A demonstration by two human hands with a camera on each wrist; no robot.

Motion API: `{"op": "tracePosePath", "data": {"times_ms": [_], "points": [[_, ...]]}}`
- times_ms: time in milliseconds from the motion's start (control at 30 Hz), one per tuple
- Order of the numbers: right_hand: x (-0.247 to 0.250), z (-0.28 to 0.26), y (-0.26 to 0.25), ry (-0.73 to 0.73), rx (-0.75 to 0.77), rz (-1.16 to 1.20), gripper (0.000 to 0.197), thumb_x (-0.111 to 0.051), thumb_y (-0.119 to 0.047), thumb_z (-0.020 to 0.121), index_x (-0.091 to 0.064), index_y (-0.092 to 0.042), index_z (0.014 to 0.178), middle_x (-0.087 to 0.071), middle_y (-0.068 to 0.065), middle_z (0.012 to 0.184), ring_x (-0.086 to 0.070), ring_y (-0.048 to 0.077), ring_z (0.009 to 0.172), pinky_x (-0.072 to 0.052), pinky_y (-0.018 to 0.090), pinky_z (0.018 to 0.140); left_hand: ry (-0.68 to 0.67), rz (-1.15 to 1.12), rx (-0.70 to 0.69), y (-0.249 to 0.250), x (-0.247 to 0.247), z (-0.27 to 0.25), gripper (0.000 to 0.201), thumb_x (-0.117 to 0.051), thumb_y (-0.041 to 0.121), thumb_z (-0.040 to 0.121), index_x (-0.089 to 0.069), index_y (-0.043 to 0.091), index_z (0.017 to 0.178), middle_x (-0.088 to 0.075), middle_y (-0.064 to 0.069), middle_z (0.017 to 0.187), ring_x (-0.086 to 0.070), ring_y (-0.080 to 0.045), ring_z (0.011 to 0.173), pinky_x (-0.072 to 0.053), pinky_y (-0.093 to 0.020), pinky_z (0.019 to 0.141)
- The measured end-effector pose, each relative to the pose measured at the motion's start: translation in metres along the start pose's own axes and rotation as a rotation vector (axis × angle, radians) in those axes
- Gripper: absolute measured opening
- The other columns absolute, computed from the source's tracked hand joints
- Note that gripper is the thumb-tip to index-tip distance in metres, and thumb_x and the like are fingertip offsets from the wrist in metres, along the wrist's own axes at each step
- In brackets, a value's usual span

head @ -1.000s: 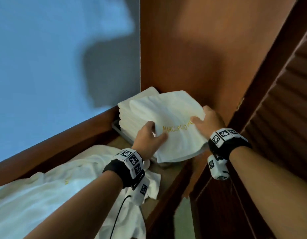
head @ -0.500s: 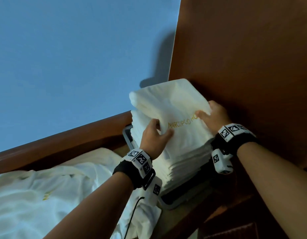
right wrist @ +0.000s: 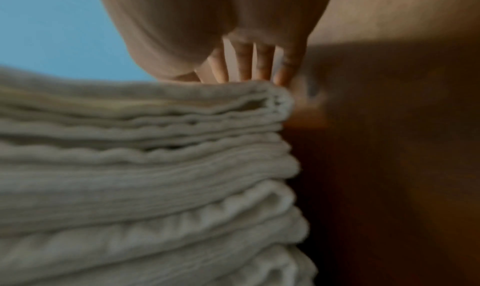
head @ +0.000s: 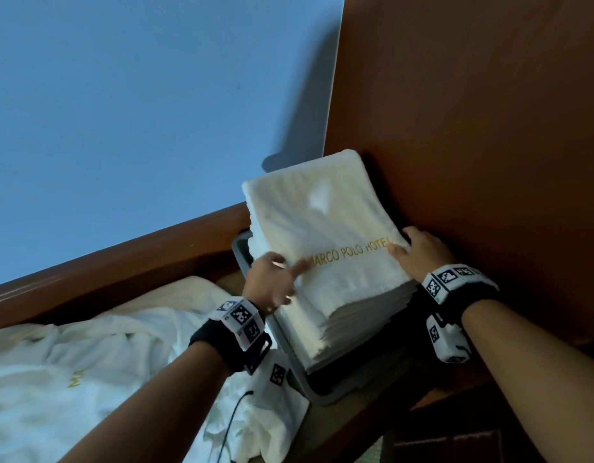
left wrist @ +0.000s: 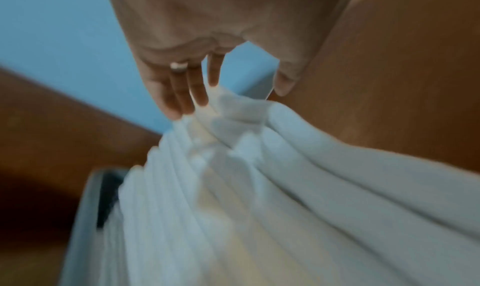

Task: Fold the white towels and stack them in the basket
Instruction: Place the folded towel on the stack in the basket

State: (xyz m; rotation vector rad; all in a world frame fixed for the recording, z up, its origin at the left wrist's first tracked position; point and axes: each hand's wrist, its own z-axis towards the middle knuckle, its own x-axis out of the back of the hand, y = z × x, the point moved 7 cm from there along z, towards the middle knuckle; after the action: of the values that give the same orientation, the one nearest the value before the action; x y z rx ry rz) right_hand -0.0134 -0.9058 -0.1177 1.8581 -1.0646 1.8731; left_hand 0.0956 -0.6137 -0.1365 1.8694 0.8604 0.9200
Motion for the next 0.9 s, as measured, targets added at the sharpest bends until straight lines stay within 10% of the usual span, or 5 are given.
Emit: {"op": "tracePosePath", "data": {"times_ms": [133, 233, 433, 900], "points": [[0.019, -0.030, -0.050, 0.364, 0.272, -0.128, 0.043, -0.060, -0.038, 0.088, -0.054, -0.018, 0.126, -0.050, 0.007, 0.131, -0.044, 0.032, 0.115, -0.040, 0.045, 0.090, 0.303, 0.458, -0.395, 0.051, 0.044, 0.017, 0.073, -0.063, 0.060, 0.087, -0.044, 0.014, 0.141, -0.052, -0.010, 0.136, -0.050, -0.030, 0.125, -0.043, -0.046, 0.105], [-0.003, -0.043, -0.085, 0.195, 0.379, -0.140, 0.058, -0.048, -0.064, 0.087, -0.048, -0.028, 0.133, -0.041, 0.003, 0.143, -0.036, 0.029, 0.128, -0.034, 0.049, 0.100, 0.172, 0.897, -0.625, 0.083, 0.026, 0.033, 0.082, -0.047, 0.071, 0.088, -0.029, 0.026, 0.154, -0.032, -0.010, 0.158, -0.029, -0.035, 0.144, -0.028, -0.051, 0.117], [-0.048, -0.021, -0.088, -0.250, 0.237, -0.055, 0.105, -0.022, -0.101, 0.059, -0.002, -0.054, 0.150, 0.021, 0.001, 0.163, 0.022, 0.034, 0.148, 0.007, 0.066, 0.115, -0.109, 1.313, -0.456, 0.076, 0.011, 0.100, 0.094, -0.036, 0.088, 0.081, 0.001, 0.047, 0.157, 0.011, 0.001, 0.168, 0.006, -0.034, 0.154, -0.009, -0.051, 0.123], [-0.076, 0.011, -0.086, -0.276, 0.212, -0.118, 0.115, -0.017, -0.107, 0.045, -0.001, -0.058, 0.148, 0.022, -0.001, 0.163, 0.021, 0.033, 0.148, 0.007, 0.066, 0.114, -0.184, 1.259, -0.396, 0.054, -0.004, 0.137, 0.093, -0.042, 0.081, 0.084, 0.003, 0.046, 0.157, 0.019, -0.001, 0.167, 0.013, -0.037, 0.153, -0.005, -0.052, 0.123]]}}
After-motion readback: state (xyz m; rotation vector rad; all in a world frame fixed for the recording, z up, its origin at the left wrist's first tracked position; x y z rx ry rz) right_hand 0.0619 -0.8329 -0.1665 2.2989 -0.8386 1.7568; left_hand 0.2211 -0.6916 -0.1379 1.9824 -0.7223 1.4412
